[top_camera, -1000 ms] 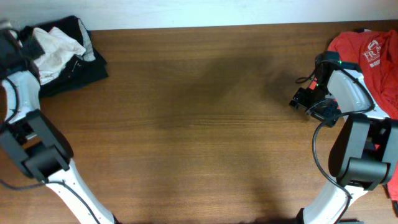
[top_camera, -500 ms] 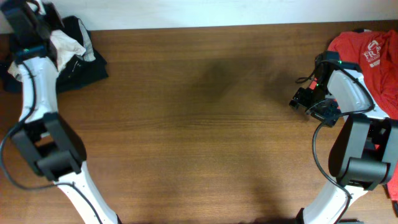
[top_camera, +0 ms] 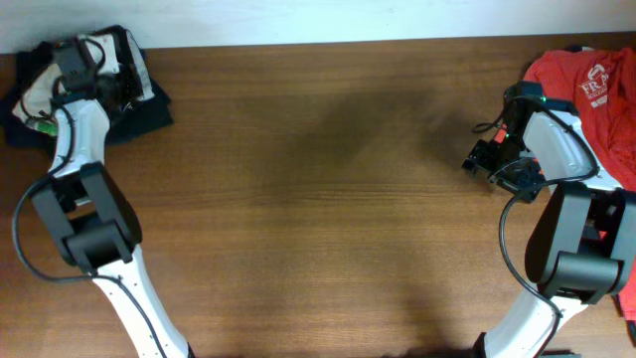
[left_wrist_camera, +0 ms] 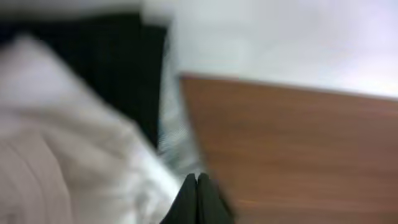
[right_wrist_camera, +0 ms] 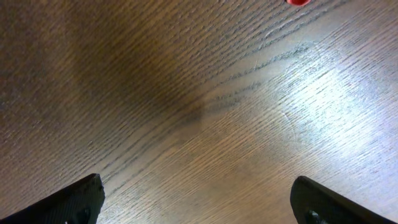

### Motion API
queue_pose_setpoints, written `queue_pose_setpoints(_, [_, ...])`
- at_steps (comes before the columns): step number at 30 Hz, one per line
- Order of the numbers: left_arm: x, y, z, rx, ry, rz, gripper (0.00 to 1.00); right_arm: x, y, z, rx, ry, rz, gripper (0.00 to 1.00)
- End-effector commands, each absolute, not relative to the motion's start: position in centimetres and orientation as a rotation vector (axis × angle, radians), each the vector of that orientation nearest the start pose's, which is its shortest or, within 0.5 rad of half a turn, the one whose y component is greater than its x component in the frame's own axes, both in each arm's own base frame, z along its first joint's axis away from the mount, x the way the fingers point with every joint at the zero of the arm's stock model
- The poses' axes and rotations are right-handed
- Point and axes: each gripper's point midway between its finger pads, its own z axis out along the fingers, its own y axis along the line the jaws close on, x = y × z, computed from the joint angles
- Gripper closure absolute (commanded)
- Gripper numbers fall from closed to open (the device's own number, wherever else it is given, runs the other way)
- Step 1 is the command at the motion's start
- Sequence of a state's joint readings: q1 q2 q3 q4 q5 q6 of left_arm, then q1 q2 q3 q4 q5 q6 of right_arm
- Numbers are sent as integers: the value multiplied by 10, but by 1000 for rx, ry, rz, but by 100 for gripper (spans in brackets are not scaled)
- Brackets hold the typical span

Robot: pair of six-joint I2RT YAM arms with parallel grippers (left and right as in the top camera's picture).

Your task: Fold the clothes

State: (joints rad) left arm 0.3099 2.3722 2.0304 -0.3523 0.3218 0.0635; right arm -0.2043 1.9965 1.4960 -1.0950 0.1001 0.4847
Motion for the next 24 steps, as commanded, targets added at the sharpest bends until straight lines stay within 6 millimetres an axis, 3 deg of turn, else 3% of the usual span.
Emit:
queue_pose_setpoints(1, [605,112,274,34,2005,-205,33,358,-94,47,1058,2953,-162,1])
queue_pose_setpoints(3, [577,103,316,40,1993,-206,3,358,-94,47,1058,2953,-162,1])
queue_pose_setpoints(4, [557,93,331,47,2014,-238,1,358,-94,47,1058,2953,-162,1])
queue_pose_setpoints(5, [521,73,347,57,2066,-317,1,358,-94,47,1058,2953,-162,1])
queue_pose_setpoints(6, [497,62,351,52,2114,-366,1,358,-94,47,1058,2953,-162,1])
queue_pose_setpoints(8, [446,44,346,12,2256,-443,1,358,-94,47,1058,2953,-162,1])
queue_pose_setpoints(11, [374,7,340,177,2419,-479,1,358,-94,47,1058,2953,-162,1])
queue_pose_setpoints(14, [323,-28,335,306,2536,-551,1,358,-94,47,1058,2953,-162,1])
queue_pose_setpoints(16, [304,-43,335,388,2566,-552,1,358,-94,47,1058,2953,-162,1])
queue_pose_setpoints(20, [275,-61,314,482,2663,-545,1,358,-94,47,1058,2953,-162,1])
queue_pose_setpoints(24, [236,-77,261,539,2768,-621,1,358,-94,47,1058,2953,-162,1])
